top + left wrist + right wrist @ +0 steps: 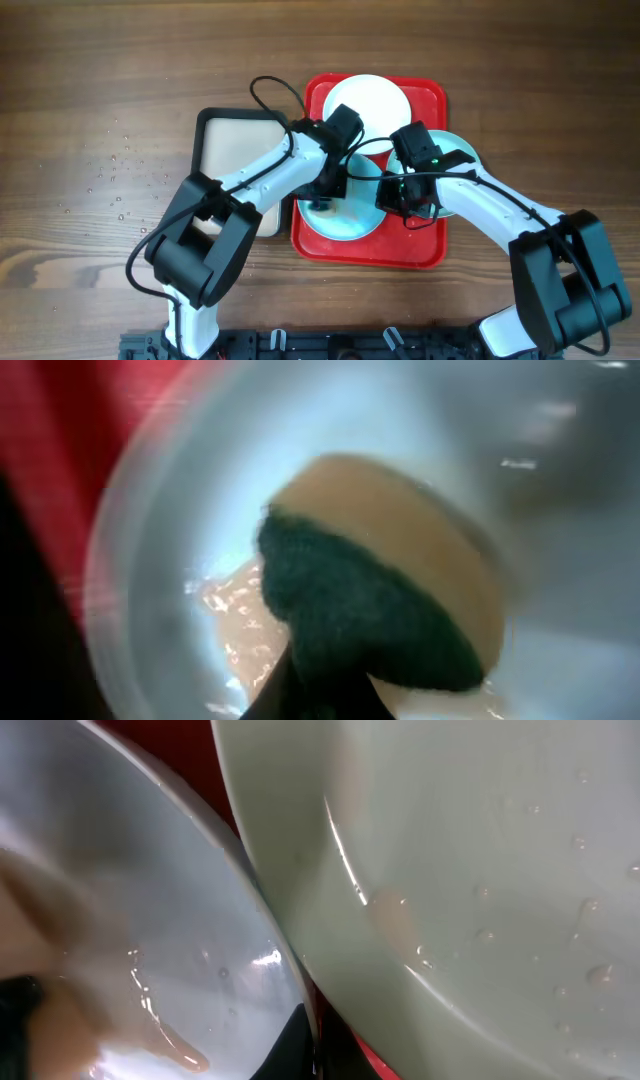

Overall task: Clean dirty plates on tray and stack at the side
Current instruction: 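Scrub the blue plate with the sponge in left gripper while right holds it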

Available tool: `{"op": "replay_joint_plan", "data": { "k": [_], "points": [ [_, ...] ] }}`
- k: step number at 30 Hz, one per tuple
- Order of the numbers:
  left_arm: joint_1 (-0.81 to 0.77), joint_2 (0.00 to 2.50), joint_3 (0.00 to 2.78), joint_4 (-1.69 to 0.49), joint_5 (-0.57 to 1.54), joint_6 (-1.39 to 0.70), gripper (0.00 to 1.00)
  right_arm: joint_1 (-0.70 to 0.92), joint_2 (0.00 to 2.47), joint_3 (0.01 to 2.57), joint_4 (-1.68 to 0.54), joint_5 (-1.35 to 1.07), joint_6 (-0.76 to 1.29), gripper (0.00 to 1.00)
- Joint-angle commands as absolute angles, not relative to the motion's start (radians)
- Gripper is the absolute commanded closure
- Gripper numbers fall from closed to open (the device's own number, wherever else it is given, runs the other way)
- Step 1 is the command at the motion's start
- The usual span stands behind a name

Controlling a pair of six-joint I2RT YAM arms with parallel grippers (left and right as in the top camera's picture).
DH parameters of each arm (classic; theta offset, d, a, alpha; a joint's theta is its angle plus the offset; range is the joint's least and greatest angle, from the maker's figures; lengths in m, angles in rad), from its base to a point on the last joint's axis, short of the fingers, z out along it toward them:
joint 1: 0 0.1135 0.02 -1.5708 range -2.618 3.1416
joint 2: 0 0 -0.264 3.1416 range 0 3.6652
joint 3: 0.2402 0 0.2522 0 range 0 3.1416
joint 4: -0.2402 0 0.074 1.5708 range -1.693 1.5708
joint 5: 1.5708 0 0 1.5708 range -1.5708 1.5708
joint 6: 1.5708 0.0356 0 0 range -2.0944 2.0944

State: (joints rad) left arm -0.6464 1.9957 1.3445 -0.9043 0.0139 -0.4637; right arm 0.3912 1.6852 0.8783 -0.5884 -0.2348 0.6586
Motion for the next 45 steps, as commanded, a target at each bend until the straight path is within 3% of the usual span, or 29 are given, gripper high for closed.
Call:
{"op": "replay_joint_plan", "data": {
  "k": [1, 3, 8, 14, 18, 25, 30, 36, 40, 45],
  "points": [
    [-0.604, 2.035, 1.329, -0.962, -0.308, -0.580, 0.96, 0.390, 1.709, 0.875, -0.588, -0.233, 0.680, 0.96],
    [-0.596, 2.035, 1.329, -0.943, -0.229, -0.582, 0.96, 0.390, 1.709, 0.875, -0.588, -0.233, 0.680, 0.96],
    [-0.625, 2.052, 1.326, -0.733, 0.299, -0.528, 0.96, 0.390, 1.709, 0.875, -0.588, -0.233, 0.679, 0.96],
    [-0.693, 2.083, 1.326, -0.673, 0.423, -0.540, 0.96, 0.390, 1.709, 0.875, -0.588, -0.233, 0.677, 0.96],
    [-0.688, 2.083, 1.326, -0.765, 0.400, -0.549, 0.96, 0.390, 1.709, 0.875, -0.588, -0.233, 0.677, 0.96],
    [-0.579, 2.083, 1.338, -0.970, -0.250, -0.717, 0.96, 0.390, 1.709, 0.875, -0.588, -0.233, 0.677, 0.96],
    [-0.551, 2.083, 1.347, -0.971, -0.288, -0.722, 0.96, 0.390, 1.709, 0.875, -0.588, -0.233, 0.677, 0.96],
    [-0.586, 2.090, 1.339, -0.739, 0.309, -0.657, 0.96, 0.390, 1.709, 0.875, -0.589, -0.233, 0.672, 0.96],
    [-0.647, 2.130, 1.339, -0.648, 0.439, -0.656, 0.96, 0.390, 1.709, 0.875, -0.589, -0.233, 0.665, 0.96],
    [-0.700, 2.147, 1.339, -0.702, 0.523, -0.656, 0.96, 0.390, 1.709, 0.875, -0.589, -0.237, 0.656, 0.96]
  ]
}}
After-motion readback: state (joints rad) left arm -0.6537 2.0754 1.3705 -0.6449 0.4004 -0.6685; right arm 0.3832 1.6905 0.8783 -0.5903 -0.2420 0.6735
